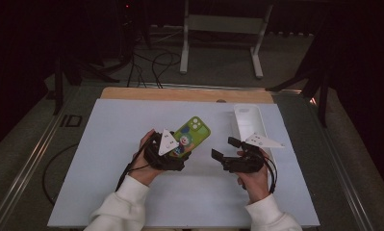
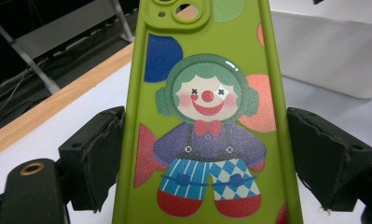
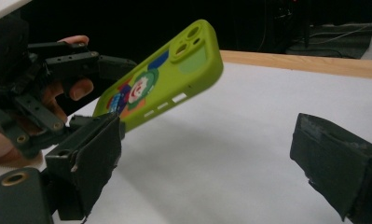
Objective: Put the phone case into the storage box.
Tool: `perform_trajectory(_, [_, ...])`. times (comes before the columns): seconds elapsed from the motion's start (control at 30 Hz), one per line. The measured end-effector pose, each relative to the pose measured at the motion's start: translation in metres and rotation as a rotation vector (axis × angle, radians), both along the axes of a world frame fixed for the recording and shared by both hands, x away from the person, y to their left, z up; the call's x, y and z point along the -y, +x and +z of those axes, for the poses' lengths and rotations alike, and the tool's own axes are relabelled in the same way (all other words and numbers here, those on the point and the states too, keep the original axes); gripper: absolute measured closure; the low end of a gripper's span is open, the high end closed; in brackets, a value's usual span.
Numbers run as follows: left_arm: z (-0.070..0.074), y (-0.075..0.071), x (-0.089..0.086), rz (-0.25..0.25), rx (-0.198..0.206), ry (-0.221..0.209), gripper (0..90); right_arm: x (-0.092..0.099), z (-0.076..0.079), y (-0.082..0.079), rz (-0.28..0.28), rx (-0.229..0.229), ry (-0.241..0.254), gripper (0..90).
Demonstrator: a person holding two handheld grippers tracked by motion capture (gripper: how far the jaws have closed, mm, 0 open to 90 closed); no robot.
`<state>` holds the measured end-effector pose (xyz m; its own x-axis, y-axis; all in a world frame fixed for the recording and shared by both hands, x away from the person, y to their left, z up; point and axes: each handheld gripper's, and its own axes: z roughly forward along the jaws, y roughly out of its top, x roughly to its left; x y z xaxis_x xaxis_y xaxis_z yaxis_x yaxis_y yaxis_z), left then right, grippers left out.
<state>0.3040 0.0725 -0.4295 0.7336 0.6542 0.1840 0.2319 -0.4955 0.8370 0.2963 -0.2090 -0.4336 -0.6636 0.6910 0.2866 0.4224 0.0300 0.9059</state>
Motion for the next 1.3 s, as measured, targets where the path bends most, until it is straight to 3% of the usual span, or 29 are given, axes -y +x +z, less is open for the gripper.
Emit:
perform_trajectory(0.63, [0.0,-0.005,0.016,-0.043,0.002,-0.013,16.0,-0.024,0.003,0.012,0.05,-0.039,0.004,9.1])
perform_trajectory(0.87, [0.001,-0.007,0.021,-0.058,0.007,-0.015,16.0,-0.031,0.003,0.017,0.037,-0.067,0.006,9.7])
perform_trajectory(1.13, [0.003,-0.012,0.025,-0.086,0.015,-0.032,16.0,-0.034,0.005,0.02,0.043,-0.104,0.048,21.3])
perform_trajectory(1.3, [0.003,-0.013,0.026,-0.093,0.019,-0.043,15.9,-0.032,0.004,0.023,0.064,-0.174,0.108,35.0])
